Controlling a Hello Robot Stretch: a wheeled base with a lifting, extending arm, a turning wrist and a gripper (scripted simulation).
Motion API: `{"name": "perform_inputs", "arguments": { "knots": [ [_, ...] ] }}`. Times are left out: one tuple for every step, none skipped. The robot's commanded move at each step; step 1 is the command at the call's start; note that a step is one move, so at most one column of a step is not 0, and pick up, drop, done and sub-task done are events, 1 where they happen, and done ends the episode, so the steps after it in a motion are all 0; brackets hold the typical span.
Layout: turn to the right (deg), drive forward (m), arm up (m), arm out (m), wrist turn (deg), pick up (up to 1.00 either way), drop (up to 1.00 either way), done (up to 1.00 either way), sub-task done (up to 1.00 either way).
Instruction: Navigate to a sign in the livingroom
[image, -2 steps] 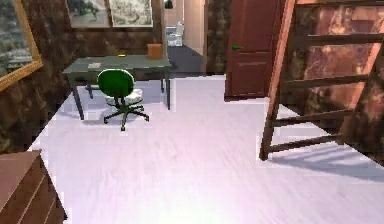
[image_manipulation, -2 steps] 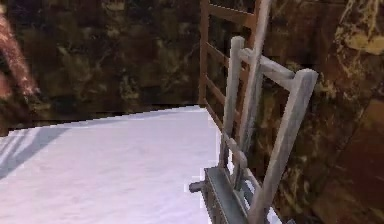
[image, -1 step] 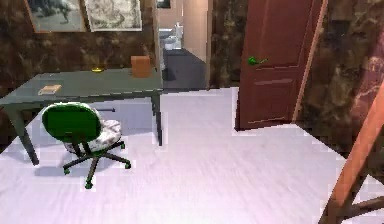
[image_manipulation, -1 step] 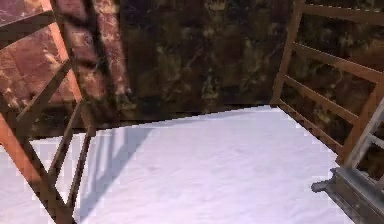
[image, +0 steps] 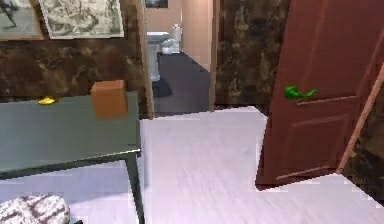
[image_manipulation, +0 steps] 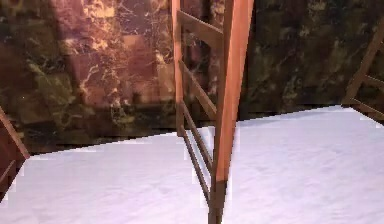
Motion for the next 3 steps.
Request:
{"name": "perform_inputs", "arguments": {
  "knots": [
    [3.0, 0.00, 0.00, 0.00, 0.0, 0.00, 0.00, 0.00, 0.00],
    [0.0, 1.00, 0.00, 0.00, 0.0, 0.00, 0.00, 0.00, 0.00],
    [0.0, 0.60, 0.00, 0.00, 0.0, 0.00, 0.00, 0.00, 0.00]
  ]
}}
